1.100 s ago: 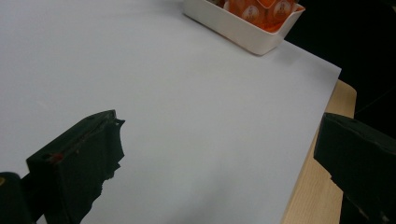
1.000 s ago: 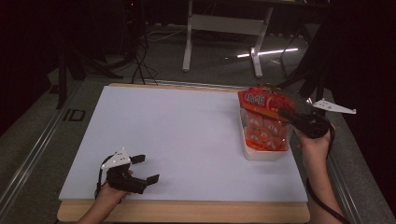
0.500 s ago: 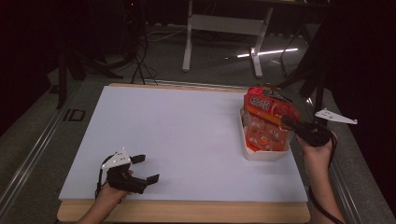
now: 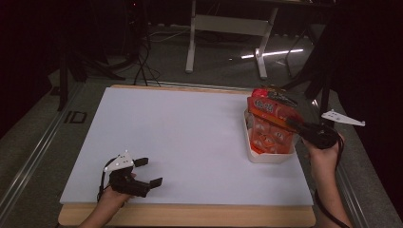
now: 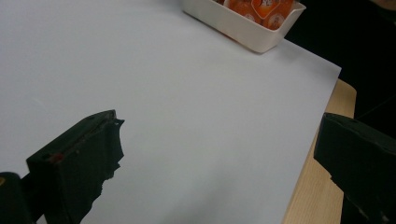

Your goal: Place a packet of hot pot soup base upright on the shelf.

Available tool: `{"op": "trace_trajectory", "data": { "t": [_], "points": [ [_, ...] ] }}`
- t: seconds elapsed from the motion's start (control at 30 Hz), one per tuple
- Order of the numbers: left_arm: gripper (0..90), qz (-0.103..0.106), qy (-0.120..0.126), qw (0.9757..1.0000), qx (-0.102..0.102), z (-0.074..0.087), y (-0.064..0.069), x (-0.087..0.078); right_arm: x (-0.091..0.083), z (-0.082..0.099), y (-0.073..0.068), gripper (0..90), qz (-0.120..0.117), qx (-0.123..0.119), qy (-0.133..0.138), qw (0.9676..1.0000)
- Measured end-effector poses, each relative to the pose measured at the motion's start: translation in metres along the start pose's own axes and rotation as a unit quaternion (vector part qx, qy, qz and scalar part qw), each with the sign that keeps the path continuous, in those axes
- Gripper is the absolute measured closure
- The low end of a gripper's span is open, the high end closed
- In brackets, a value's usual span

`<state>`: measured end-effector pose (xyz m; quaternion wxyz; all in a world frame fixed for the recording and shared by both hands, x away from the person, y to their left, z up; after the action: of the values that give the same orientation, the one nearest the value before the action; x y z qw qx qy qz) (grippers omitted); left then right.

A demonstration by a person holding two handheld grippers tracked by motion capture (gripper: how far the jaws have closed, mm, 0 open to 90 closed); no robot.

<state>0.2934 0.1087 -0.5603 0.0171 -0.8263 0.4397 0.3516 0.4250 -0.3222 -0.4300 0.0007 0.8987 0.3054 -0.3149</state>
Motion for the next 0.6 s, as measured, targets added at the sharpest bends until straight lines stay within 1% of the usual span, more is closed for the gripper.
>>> {"op": "trace_trajectory", "data": {
  "t": [0.07,0.1,0.13,0.17,0.2,0.3,0.33,0.37,0.4,0.5,0.6],
  "points": [
    [1.0,0.000,-0.002,1.0000,0.001,0.000,0.000,0.000,-0.005,-0.006,-0.003,73.9,0.002,-0.007,0.006,1.0000],
    [1.0,0.000,-0.002,1.0000,0.001,0.000,0.000,0.000,-0.009,-0.011,-0.005,72.2,0.006,-0.011,0.013,0.9998],
    [1.0,0.000,-0.002,1.0000,0.001,0.000,0.000,0.000,-0.009,-0.011,-0.005,72.2,0.006,-0.011,0.013,0.9998],
    [1.0,0.000,0.000,1.0000,0.002,0.000,0.001,0.000,-0.012,-0.015,-0.007,68.9,0.008,-0.014,0.017,0.9997],
    [1.0,0.000,-0.001,1.0000,0.003,0.000,0.000,0.000,-0.019,-0.026,-0.011,63.4,0.010,-0.020,0.027,0.9994],
    [1.0,-0.001,0.000,1.0000,0.003,0.000,0.000,0.000,-0.028,-0.040,-0.021,56.0,0.011,-0.033,0.037,0.9987],
    [1.0,-0.002,0.000,1.0000,0.003,0.000,0.000,0.000,-0.030,-0.044,-0.025,54.4,0.014,-0.040,0.040,0.9983],
    [1.0,-0.002,0.000,1.0000,0.003,0.000,0.000,0.000,-0.030,-0.044,-0.025,54.4,0.014,-0.040,0.040,0.9983],
    [1.0,-0.001,0.001,1.0000,0.002,0.000,0.000,0.000,-0.034,-0.050,-0.033,50.3,0.014,-0.051,0.046,0.9976],
    [1.0,0.000,0.001,1.0000,0.003,0.000,0.000,0.000,-0.037,-0.057,-0.047,46.1,0.008,-0.063,0.055,0.9965],
    [1.0,-0.001,0.002,1.0000,0.003,0.000,0.001,-0.001,-0.036,-0.061,-0.063,42.5,-0.004,-0.071,0.059,0.9957]
  ]
}}
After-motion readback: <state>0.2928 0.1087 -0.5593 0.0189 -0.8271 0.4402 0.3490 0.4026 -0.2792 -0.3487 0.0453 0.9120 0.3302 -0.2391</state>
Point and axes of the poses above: each handheld gripper's, and its own axes: x roughly forward along the jaws, z roughly out of its underside, y roughly to its right, the point moved 10 cm from there along x, roughly forward along the jaws, and after that the axes turned 14 degrees about -y, right-handed, at the moved point
